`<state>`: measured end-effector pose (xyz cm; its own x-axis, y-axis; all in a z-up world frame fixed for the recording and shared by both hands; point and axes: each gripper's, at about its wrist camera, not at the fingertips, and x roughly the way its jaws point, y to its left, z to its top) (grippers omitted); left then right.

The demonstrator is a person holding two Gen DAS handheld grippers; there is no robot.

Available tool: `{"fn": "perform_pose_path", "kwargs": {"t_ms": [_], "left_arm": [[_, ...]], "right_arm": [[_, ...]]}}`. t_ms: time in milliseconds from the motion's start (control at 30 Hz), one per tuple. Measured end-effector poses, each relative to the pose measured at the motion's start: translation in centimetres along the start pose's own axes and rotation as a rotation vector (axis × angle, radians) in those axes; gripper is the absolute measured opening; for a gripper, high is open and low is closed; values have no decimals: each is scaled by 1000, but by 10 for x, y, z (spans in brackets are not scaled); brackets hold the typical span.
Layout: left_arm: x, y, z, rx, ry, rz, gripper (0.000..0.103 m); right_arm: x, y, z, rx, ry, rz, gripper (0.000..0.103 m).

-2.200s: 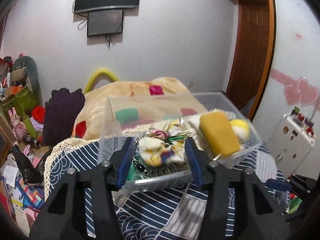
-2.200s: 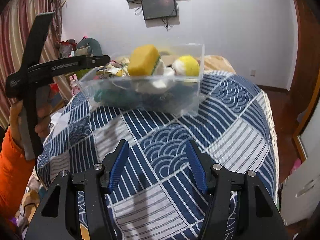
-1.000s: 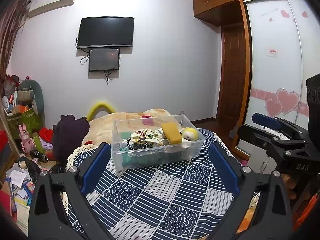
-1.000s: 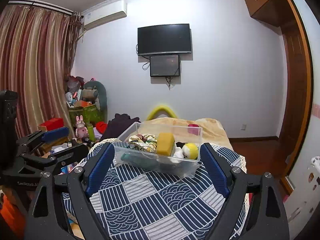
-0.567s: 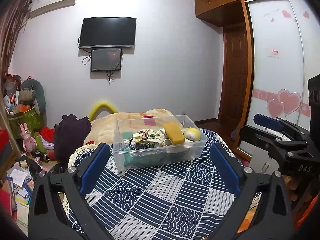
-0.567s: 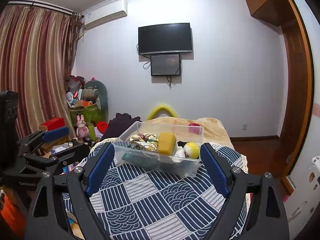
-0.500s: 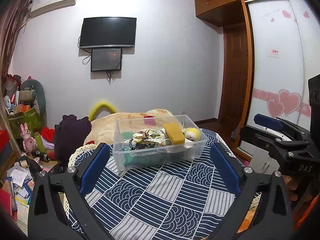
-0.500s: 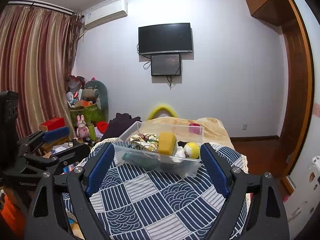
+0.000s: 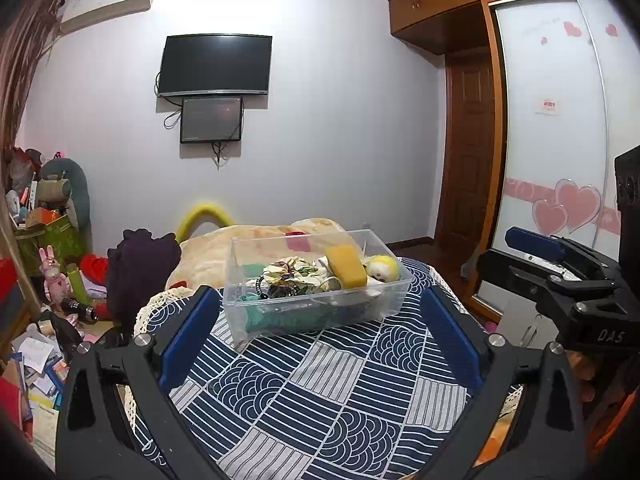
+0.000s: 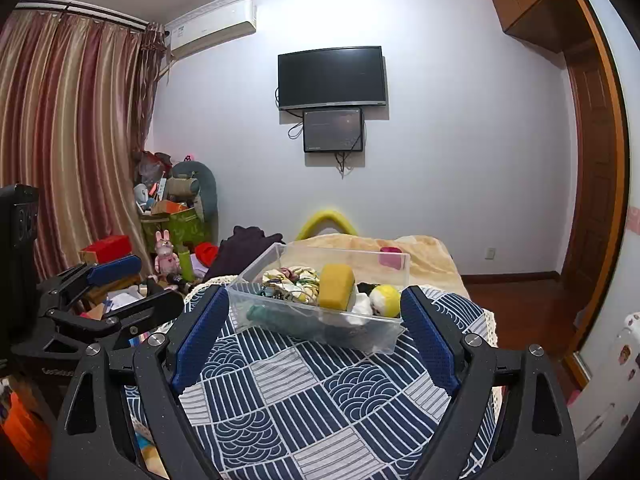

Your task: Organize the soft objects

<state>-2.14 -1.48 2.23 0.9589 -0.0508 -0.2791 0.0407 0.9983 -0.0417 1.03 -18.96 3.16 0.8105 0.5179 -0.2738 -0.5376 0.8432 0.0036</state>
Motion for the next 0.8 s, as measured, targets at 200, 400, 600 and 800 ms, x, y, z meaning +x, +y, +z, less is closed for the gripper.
{"fn": "perform_pose_path", "kwargs": {"t_ms": [200, 400, 600, 800], "left_arm": [[2, -1, -1, 2, 0, -8, 102], [2, -1, -1, 1, 0, -15, 102], [3, 1, -2, -10, 4, -20, 102], [3, 1, -3, -9, 10, -21, 102]], "right_arm": [[-1, 1, 0, -1, -1, 3, 86], [-1, 1, 0, 0, 1, 3, 86], [-1, 2, -1, 2, 6, 5, 86], [2, 0, -3, 7, 17, 11, 86]]}}
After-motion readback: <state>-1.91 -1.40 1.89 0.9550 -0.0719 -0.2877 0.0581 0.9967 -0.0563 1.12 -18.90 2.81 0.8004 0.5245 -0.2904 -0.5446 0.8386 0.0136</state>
